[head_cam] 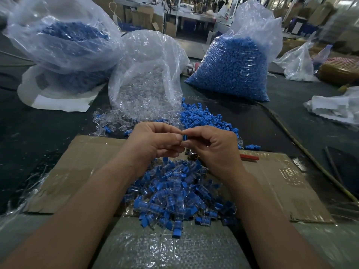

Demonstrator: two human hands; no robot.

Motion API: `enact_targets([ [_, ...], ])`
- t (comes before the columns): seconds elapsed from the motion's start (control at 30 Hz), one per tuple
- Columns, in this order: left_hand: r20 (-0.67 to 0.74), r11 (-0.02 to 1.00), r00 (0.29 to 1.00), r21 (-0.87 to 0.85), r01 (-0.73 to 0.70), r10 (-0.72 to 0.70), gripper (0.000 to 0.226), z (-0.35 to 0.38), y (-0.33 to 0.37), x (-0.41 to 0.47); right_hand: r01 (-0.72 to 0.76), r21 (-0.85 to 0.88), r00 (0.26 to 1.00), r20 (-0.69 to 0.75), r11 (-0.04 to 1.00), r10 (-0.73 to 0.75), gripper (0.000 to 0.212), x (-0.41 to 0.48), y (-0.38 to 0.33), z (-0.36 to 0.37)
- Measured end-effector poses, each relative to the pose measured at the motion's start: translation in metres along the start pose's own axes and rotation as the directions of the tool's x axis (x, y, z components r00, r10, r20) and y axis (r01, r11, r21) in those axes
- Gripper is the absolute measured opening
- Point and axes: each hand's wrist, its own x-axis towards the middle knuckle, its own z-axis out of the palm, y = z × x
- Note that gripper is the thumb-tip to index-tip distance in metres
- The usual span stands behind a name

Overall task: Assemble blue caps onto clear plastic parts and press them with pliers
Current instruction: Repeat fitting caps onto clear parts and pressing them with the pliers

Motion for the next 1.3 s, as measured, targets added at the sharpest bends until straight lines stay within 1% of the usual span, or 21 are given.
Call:
enact_targets([
  [0.1, 0.004, 1.0, 1.0, 0.008, 0.008, -0.008, 0.017, 0.0007, -0.0002, -0.0001, 0.032, -0.018, 0.999, 0.012, 0.999, -0.032, 0.022, 0.0004, 0.0005, -0.0005],
  [0.3, 0.005, 0.999, 0.999, 0.016, 0.031, -0.031, 0.018, 0.0018, -0.0007, -0.0013, 0.075, -0.038, 0.997, 0.011, 0.996, -0.075, 0.025, 0.0001, 0.0021, 0.0007],
  [0.43, 0.011, 0.998, 1.0, 0.054, 0.025, -0.026, 0.006, 0.0021, -0.0011, -0.0018, 0.072, -0.026, 0.997, 0.008, 0.997, -0.072, 0.026, 0.0003, 0.0032, 0.001],
  [0.47, 0.006, 0.998, 1.0, 0.065, 0.017, -0.017, 0.006, 0.0024, -0.001, -0.0016, 0.071, -0.026, 0.997, 0.01, 0.997, -0.071, 0.027, 0.0004, 0.0032, 0.0011],
  [0.6, -0.046, 0.992, 0.998, 0.118, -0.041, 0.047, 0.016, 0.004, -0.0014, 0.0002, 0.079, -0.017, 0.997, 0.011, 0.997, -0.079, 0.026, 0.0007, 0.0017, 0.0015],
  [0.73, -0.052, 0.99, 0.997, 0.133, -0.052, 0.06, 0.019, 0.0043, -0.0019, 0.0012, 0.087, -0.022, 0.996, 0.008, 0.996, -0.086, 0.026, 0.0008, 0.0008, 0.0011],
  [0.97, 0.005, 0.997, 1.0, 0.074, -0.025, 0.024, 0.016, 0.0019, -0.0001, 0.0004, 0.095, -0.044, 0.995, -0.011, 0.994, -0.096, 0.02, 0.0011, -0.0019, -0.0022],
  [1.2, 0.03, 0.997, 1.0, 0.081, -0.004, 0.002, 0.013, 0.0009, -0.0013, 0.001, 0.102, -0.046, 0.995, -0.001, 0.994, -0.102, 0.018, 0.0003, -0.0042, -0.0027],
  [1.3, 0.032, 0.997, 0.999, 0.078, -0.014, 0.011, 0.011, 0.0014, -0.0015, 0.0013, 0.066, -0.059, 0.997, 0.034, 0.996, -0.064, 0.02, 0.0016, -0.0048, -0.0043],
])
